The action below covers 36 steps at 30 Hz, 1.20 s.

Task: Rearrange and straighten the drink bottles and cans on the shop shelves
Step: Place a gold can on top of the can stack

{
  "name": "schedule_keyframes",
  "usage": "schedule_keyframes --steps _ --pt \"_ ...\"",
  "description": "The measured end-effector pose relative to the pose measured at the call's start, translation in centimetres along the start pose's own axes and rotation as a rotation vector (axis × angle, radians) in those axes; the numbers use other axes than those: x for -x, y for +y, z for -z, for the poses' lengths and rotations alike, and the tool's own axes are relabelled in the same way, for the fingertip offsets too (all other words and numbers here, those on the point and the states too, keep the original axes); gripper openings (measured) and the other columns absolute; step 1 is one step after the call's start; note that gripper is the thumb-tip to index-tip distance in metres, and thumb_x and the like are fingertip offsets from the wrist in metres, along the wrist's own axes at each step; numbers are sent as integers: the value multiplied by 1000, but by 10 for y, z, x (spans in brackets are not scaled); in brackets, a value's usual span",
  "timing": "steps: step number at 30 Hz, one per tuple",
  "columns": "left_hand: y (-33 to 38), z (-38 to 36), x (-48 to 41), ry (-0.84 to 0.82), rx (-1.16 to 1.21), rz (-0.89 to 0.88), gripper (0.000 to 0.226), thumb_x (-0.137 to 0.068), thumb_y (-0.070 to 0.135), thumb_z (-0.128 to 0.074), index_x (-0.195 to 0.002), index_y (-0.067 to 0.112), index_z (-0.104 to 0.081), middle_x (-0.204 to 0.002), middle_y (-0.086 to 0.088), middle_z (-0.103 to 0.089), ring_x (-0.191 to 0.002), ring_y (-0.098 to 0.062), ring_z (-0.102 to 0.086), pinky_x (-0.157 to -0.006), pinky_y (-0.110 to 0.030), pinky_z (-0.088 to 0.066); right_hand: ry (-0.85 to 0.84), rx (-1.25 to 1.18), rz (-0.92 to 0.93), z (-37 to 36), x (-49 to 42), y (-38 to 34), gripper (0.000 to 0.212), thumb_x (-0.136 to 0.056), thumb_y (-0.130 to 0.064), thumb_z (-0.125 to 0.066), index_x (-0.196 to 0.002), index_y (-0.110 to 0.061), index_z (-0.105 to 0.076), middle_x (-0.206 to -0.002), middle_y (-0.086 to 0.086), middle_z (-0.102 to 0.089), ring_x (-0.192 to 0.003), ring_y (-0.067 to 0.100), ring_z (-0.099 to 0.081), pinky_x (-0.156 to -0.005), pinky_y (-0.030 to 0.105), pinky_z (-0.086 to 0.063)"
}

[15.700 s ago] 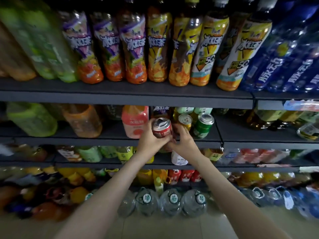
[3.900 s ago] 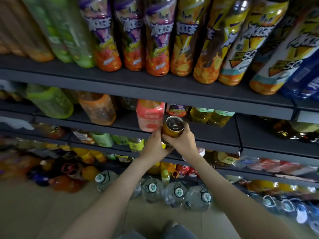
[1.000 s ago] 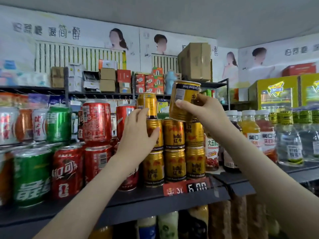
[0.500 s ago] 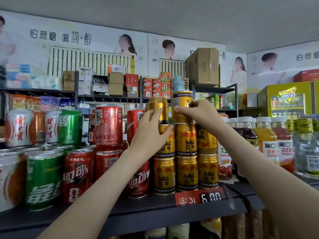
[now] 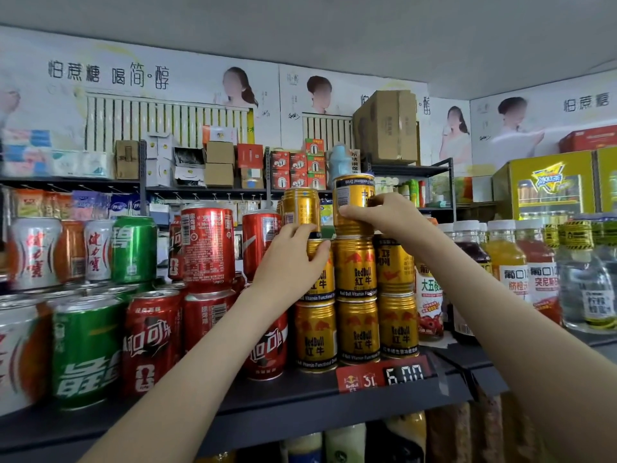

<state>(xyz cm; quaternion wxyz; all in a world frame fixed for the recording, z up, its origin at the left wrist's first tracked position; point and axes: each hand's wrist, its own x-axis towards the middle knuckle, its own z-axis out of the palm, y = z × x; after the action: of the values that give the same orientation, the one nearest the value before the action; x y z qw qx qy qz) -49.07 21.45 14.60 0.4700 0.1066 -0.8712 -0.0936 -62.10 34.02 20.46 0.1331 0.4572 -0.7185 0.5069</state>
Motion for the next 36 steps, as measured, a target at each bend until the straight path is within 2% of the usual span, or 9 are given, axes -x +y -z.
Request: schedule_keyframes --steps 3,5,11,17,22,25,30,33,36 --pt "3 3 0 -20 -21 10 51 -98 44 -42 -143 20 -39 -146 -2 -38 -131 -19 -39 -94 -24 -33 30 3 -19 -2 -2 3 50 -75 -55 -71 -102 -14 -64 -94 1 -69 -90 17 -65 -81 35 -54" --pt "5 5 0 -30 -25 24 51 -98 45 -43 -141 19 -40 -143 -3 -40 -128 -20 -42 -94 -26 -38 48 20 -26 -5 -3 3 50 -73 -57 -71 -99 -15 -64 -93 1 -69 -89 18 -65 -85 40 -55" --pt "6 10 5 -76 -25 79 51 -96 47 -46 -138 18 -43 -137 -3 -43 -122 -19 -45 -87 -24 -38 61 74 -22 -8 1 -2 45 -77 -53 -72 -100 -15 -62 -94 1 -67 -91 18 -64 -84 37 -55" --pt "10 13 7 -76 -20 96 53 -95 44 -49 -140 17 -40 -140 -5 -41 -124 -21 -44 -91 -26 -37 65 127 -48 -13 6 0 72 -68 -58 -76 -119 -12 -53 -105 3 -65 -97 20 -62 -86 41 -55" --pt "12 14 10 -79 -23 103 53 -95 42 -50 -139 15 -40 -137 -7 -42 -120 -22 -47 -91 -28 -40 123 145 -19 -19 18 -6 82 -73 -46 -78 -135 -10 -37 -121 6 -59 -110 24 -58 -91 40 -51" --pt "13 14 12 -84 -21 98 53 -96 40 -50 -140 13 -40 -137 -8 -41 -120 -22 -46 -92 -29 -40 168 178 9 -21 26 -9 81 -76 -42 -77 -136 -10 -34 -120 7 -59 -112 26 -57 -95 46 -50" --pt "15 15 14 -104 -21 100 51 -95 39 -51 -137 12 -41 -134 -9 -42 -117 -22 -47 -91 -29 -41 175 181 -94 -22 30 -19 62 -77 -31 -76 -123 -8 -40 -102 3 -54 -104 27 -59 -92 47 -50" --pt "16 18 11 -136 -29 110 50 -95 38 -52 -136 12 -41 -132 -9 -43 -113 -23 -48 -85 -27 -41 154 112 -177 -23 22 -20 69 -68 -32 -80 -120 -7 -41 -111 9 -55 -104 30 -58 -91 50 -51" --pt "15 20 9 -167 -32 103 48 -94 38 -54 -134 14 -43 -130 -8 -44 -105 -18 -47 -81 -26 -40 118 90 -220 -26 1 -3 87 -37 -53 -74 -111 -12 -52 -112 12 -58 -103 32 -58 -89 51 -51"
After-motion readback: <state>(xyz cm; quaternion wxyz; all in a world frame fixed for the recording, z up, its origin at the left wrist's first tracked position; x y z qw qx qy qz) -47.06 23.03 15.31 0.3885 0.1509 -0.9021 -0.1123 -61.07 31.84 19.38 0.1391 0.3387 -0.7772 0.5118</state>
